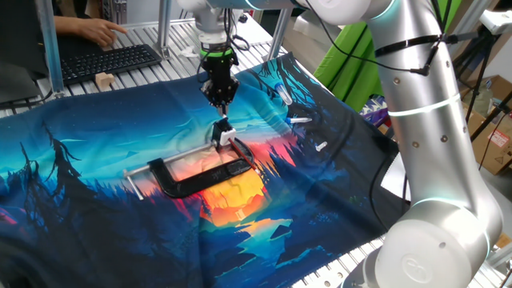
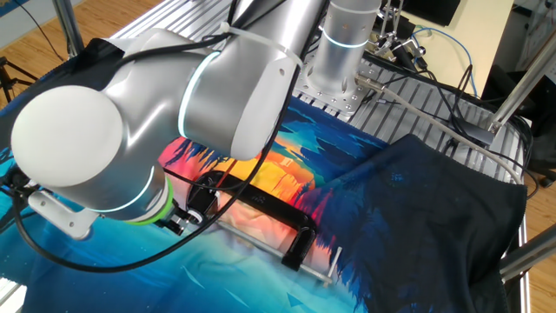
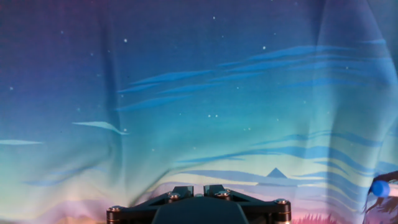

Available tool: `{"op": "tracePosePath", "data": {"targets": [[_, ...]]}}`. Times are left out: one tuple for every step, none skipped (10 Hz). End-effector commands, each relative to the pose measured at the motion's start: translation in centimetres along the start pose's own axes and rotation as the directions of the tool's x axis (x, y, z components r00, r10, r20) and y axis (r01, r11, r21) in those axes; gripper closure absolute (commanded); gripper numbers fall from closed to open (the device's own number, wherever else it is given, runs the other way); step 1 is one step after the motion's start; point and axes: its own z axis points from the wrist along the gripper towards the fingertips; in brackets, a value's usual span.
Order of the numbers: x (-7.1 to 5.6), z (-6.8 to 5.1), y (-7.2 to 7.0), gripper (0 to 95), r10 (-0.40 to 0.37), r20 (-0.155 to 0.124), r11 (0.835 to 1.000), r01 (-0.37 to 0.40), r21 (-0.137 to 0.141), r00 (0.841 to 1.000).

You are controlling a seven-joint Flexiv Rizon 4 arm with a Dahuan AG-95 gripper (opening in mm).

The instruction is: Sharpen the pencil with a pencil sharpener

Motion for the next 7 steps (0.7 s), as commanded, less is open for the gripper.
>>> {"op": "tracePosePath", "data": {"targets": [[0.0,-0.4,0.4,95.0,0.012,-0.01,1.0,-0.012,-0.004,1.0],[0.2,-0.6,0.6,95.0,0.02,-0.013,1.0,-0.02,-0.008,1.0],[0.3,-0.8,0.9,95.0,0.029,-0.015,1.0,-0.029,-0.008,0.999],[0.5,-1.0,1.1,95.0,0.036,-0.017,0.999,-0.036,-0.009,0.999],[0.7,-1.3,1.7,95.0,0.046,-0.019,0.999,-0.046,-0.007,0.999],[0.9,-1.5,2.0,95.0,0.053,-0.021,0.999,-0.053,-0.008,0.998],[1.0,-1.6,2.3,95.0,0.059,-0.022,0.998,-0.059,-0.009,0.998]]}}
